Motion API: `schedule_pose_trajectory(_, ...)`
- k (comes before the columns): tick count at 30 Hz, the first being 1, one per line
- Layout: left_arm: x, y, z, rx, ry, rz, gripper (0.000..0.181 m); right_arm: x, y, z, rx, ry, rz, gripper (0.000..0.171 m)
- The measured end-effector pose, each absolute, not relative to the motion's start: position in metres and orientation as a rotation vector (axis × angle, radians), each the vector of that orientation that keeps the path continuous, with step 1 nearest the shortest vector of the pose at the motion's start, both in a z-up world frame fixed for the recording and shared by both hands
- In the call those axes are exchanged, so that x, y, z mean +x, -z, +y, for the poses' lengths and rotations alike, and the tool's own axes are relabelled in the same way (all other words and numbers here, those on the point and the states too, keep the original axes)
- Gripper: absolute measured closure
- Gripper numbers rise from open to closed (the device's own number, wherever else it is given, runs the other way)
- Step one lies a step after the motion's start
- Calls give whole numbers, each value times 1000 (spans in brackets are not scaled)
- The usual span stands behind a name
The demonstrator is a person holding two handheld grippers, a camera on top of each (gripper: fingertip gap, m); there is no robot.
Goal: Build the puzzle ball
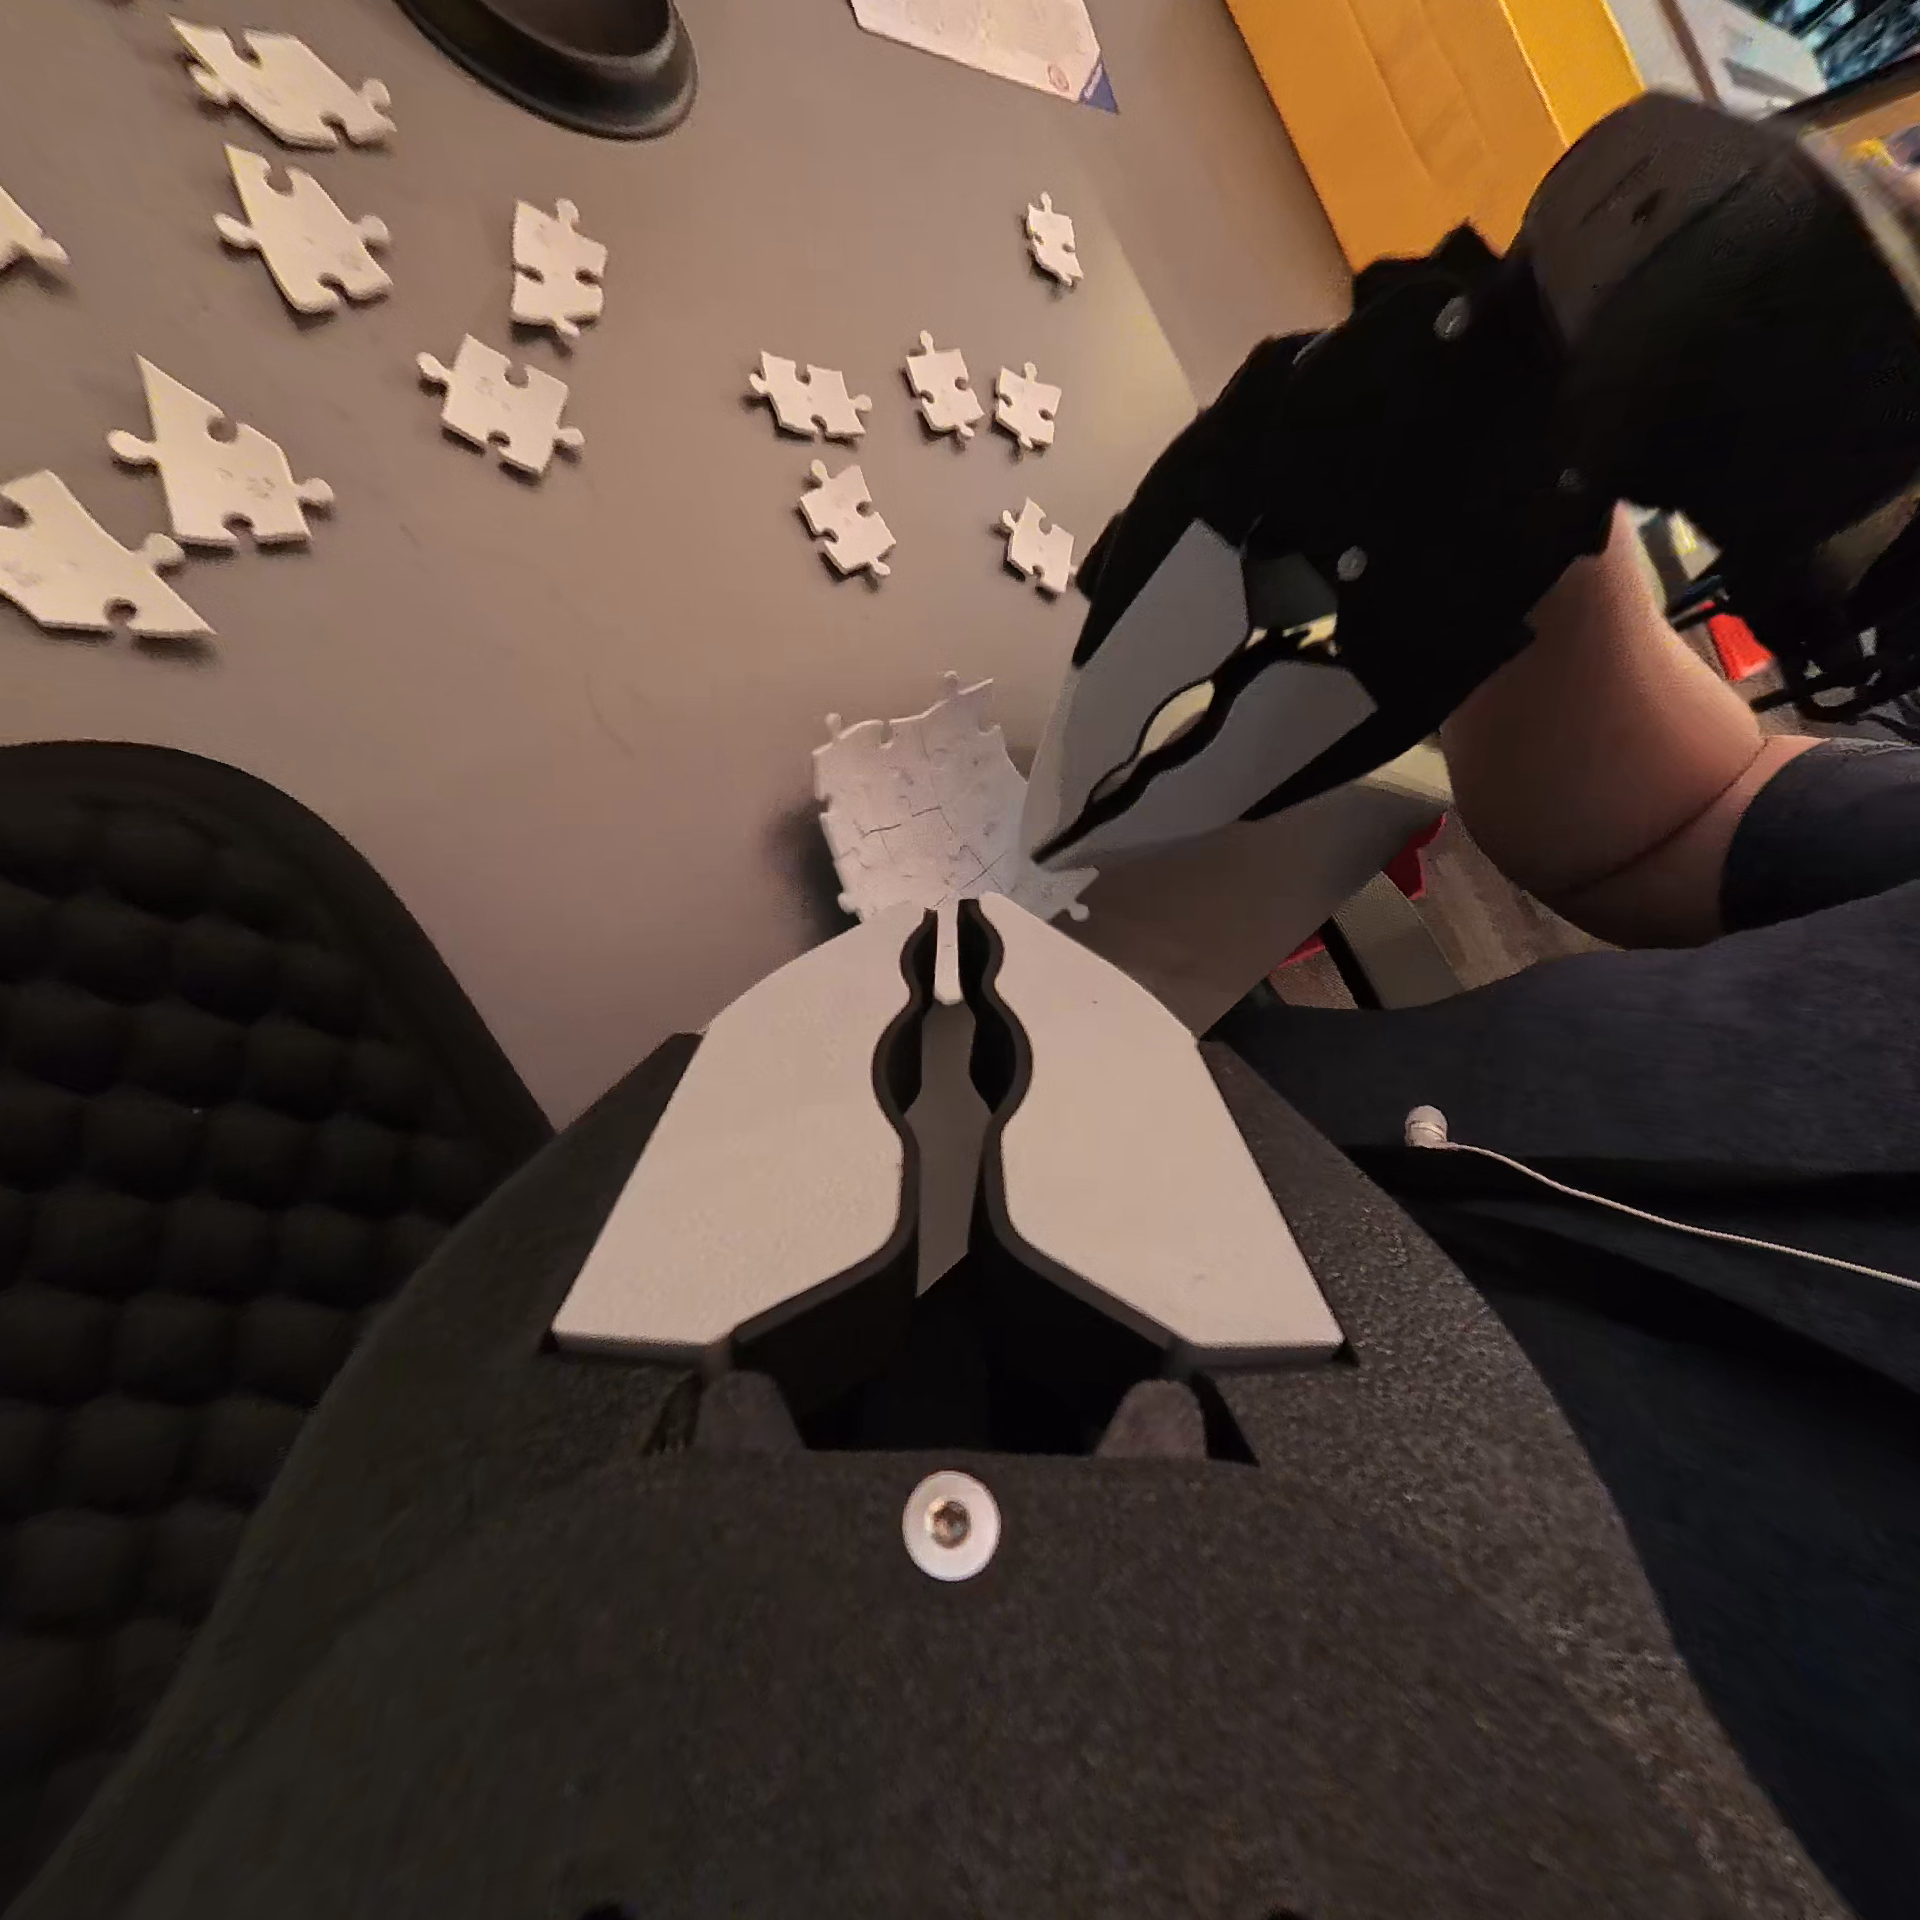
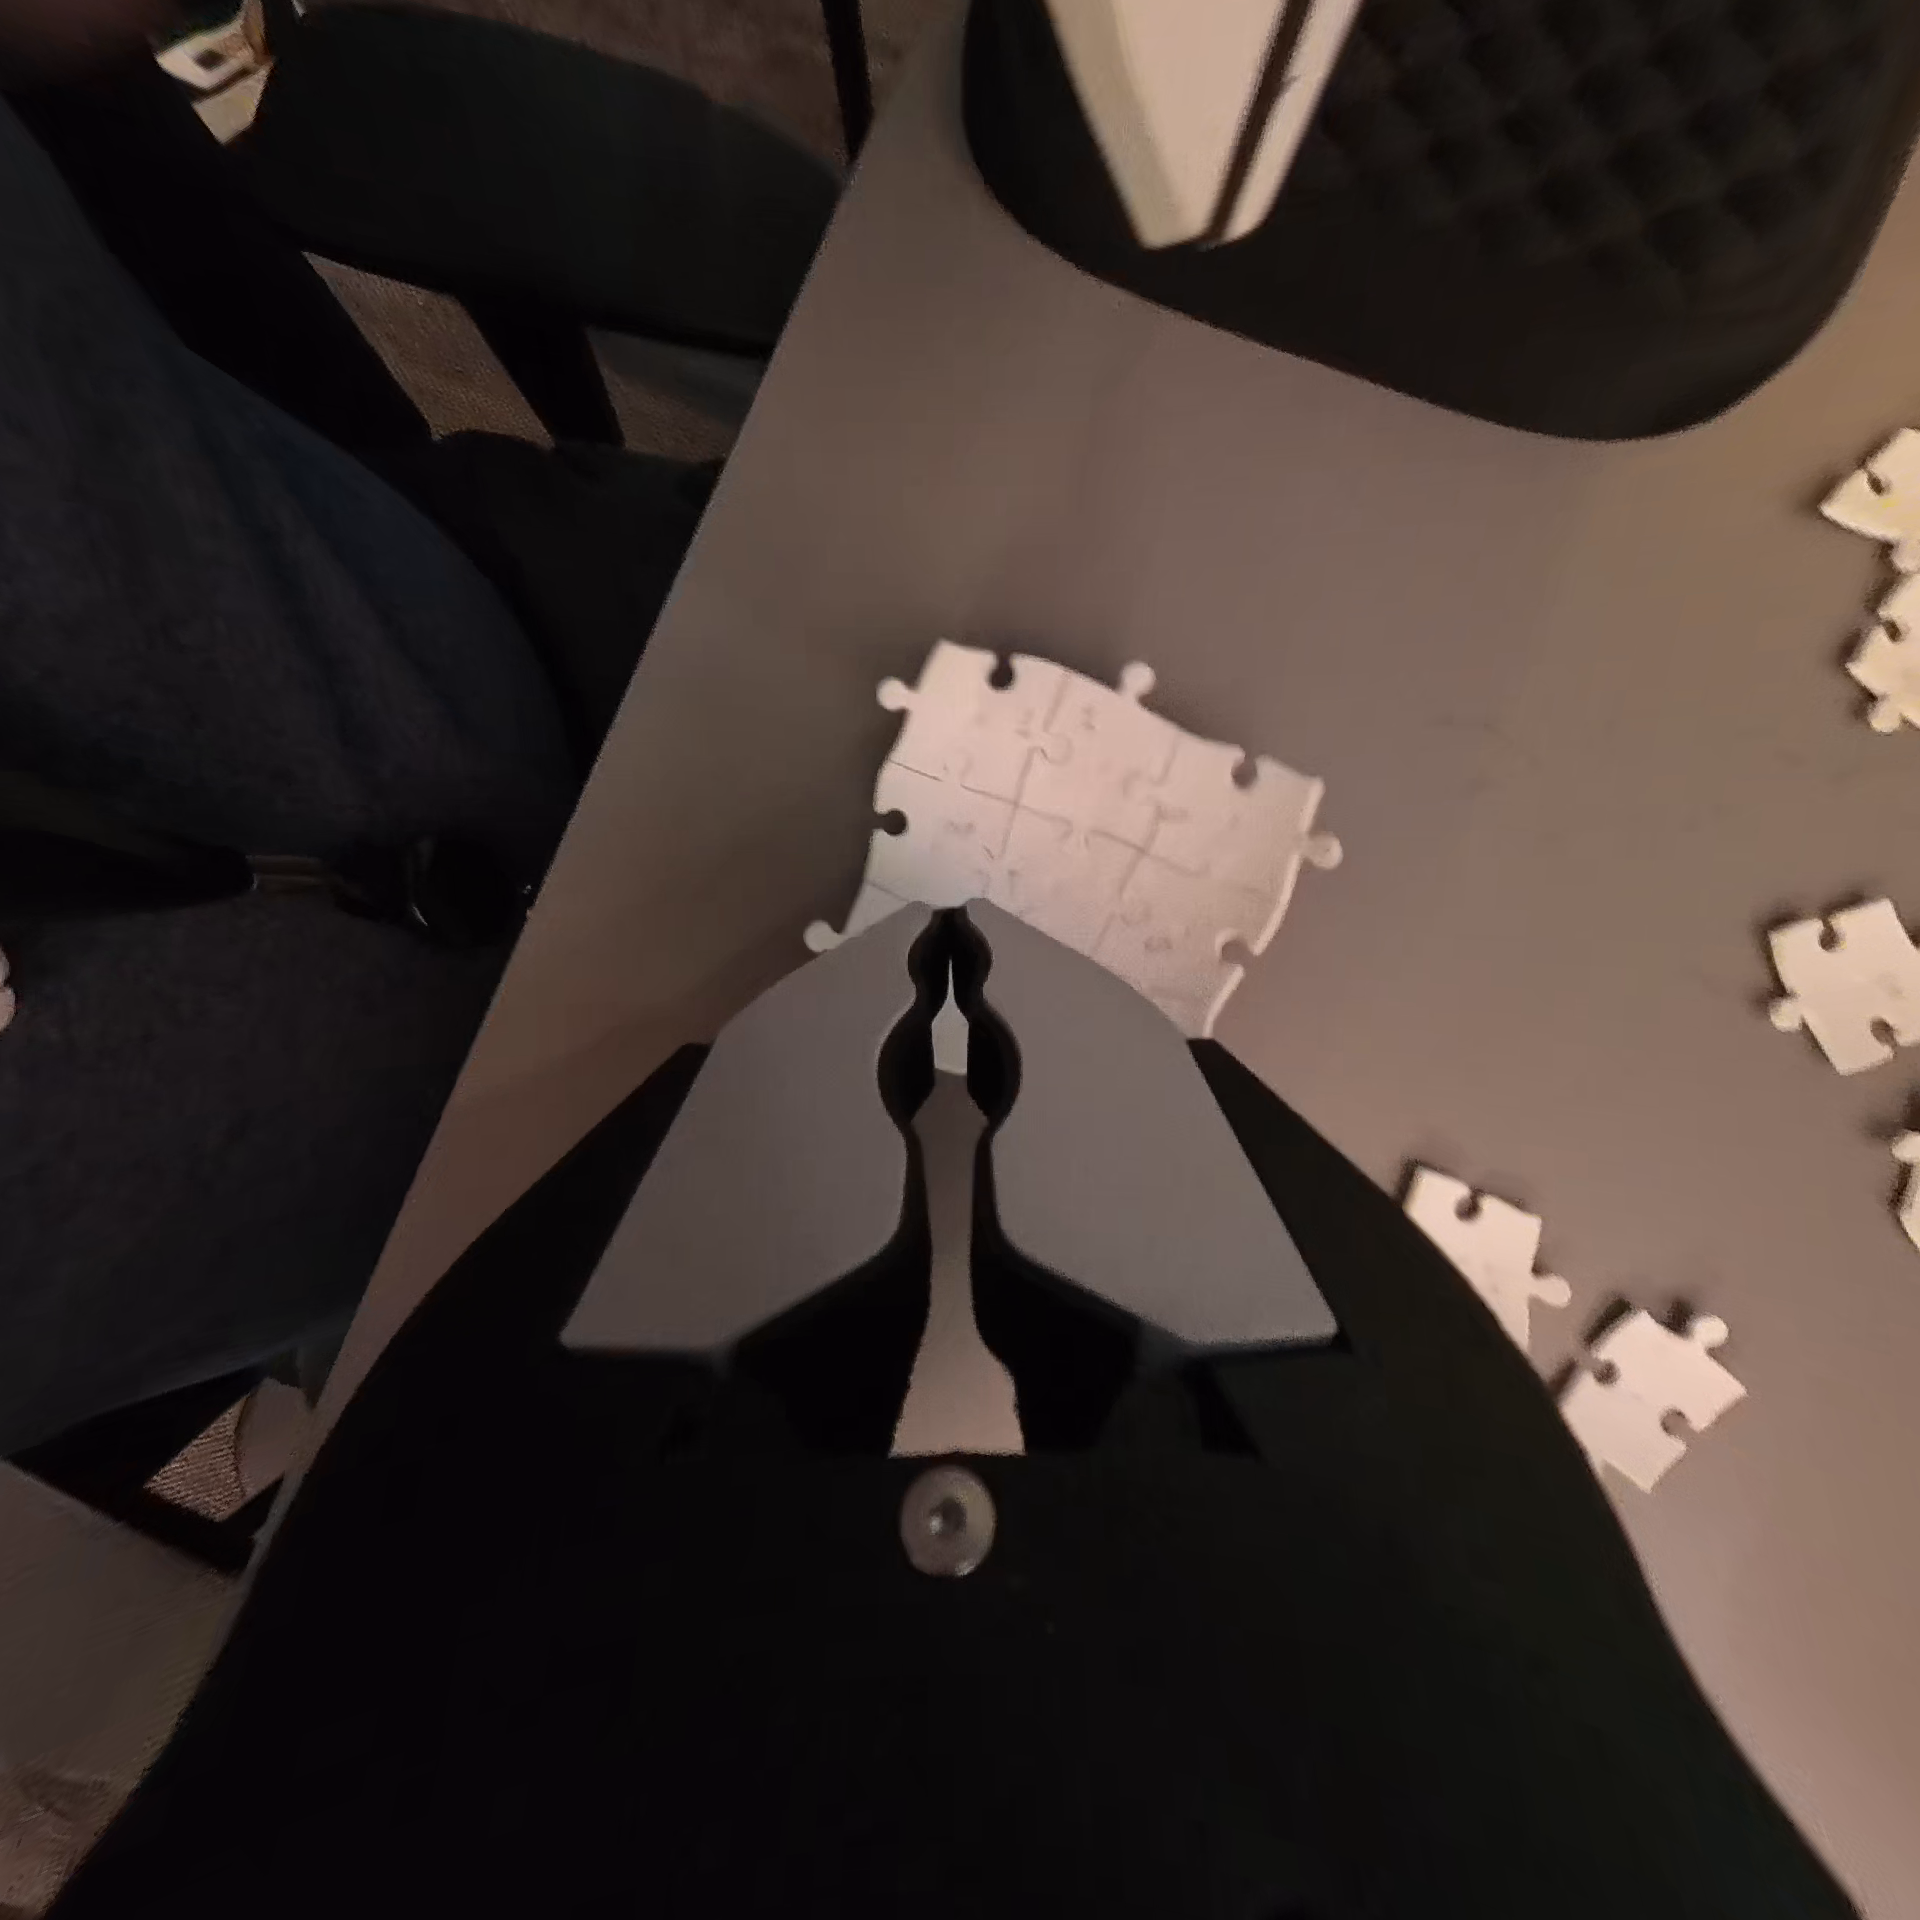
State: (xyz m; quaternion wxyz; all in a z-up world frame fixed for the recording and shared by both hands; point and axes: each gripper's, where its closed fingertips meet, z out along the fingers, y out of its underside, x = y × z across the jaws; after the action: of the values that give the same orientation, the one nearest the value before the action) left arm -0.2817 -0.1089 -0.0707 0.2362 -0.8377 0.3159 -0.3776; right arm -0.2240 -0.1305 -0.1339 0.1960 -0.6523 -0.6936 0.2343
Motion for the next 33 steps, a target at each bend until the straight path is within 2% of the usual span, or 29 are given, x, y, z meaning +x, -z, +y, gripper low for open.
schedule_pose_trajectory(12,-267,113,-110,-2406,1130,887,178,-199,138,-114,-1942,-613,-1809,170)
schedule_pose_trajectory(18,-262,125,-113,-2444,1142,920,178,-185,118,-101,-2055,-802,-1378,170)
schedule_pose_trajectory(19,-261,127,-114,-2446,1144,924,177,-183,113,-100,-2076,-889,-1260,168)
schedule_pose_trajectory(20,-259,128,-115,-2446,1150,930,178,-181,108,-101,-2103,-1007,-1131,151)
schedule_pose_trajectory(21,-258,129,-116,-2447,1158,936,178,-180,106,-106,-2138,-1146,-1023,144)
schedule_pose_trajectory(23,-254,131,-119,-2451,1170,954,177,-177,106,-115,-2188,-1369,-826,136)
schedule_pose_trajectory(33,-237,136,-136,-2440,1234,1044,177,-177,133,-130,-2357,-1513,-417,137)
